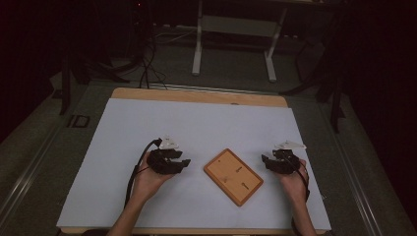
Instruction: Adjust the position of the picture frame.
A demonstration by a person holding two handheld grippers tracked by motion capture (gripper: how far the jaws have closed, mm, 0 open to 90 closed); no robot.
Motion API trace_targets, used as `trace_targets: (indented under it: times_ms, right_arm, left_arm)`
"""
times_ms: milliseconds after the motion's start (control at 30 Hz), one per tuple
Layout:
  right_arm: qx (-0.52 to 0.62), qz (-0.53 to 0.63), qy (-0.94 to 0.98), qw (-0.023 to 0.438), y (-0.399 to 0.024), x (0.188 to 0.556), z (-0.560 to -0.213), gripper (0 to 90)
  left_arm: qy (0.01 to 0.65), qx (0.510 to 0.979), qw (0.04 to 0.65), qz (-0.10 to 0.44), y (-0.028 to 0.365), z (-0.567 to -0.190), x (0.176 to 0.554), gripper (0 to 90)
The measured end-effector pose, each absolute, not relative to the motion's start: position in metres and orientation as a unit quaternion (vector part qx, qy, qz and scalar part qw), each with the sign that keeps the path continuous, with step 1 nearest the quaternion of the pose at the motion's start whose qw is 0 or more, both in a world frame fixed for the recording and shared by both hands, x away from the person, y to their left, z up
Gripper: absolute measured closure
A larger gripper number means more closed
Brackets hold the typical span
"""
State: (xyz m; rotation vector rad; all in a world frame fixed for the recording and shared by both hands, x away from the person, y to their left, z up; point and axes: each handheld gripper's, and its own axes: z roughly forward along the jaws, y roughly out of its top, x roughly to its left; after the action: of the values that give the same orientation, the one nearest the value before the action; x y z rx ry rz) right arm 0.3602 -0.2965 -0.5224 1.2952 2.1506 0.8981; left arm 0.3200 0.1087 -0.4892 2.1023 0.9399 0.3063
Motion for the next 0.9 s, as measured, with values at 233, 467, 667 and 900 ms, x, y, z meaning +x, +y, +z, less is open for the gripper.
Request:
trace_targets:
  times_ms: [233,467,667,900]
  right_arm:
    - [0.469,0.331,0.784,0.236,-0.296,0.360,-0.522,45.6]
    - [0.463,0.332,0.787,0.236,-0.295,0.359,-0.521,45.2]
    - [0.458,0.336,0.789,0.234,-0.294,0.358,-0.521,44.5]
    - [0.455,0.335,0.791,0.234,-0.293,0.358,-0.522,44.0]
  left_arm:
    - [0.356,0.840,0.395,0.106,0.095,-0.491,0.319,53.7]
    - [0.339,0.849,0.396,0.094,0.083,-0.491,0.316,54.3]
    - [0.324,0.855,0.394,0.096,0.073,-0.492,0.312,55.0]
    - [0.305,0.859,0.400,0.094,0.065,-0.492,0.308,55.3]
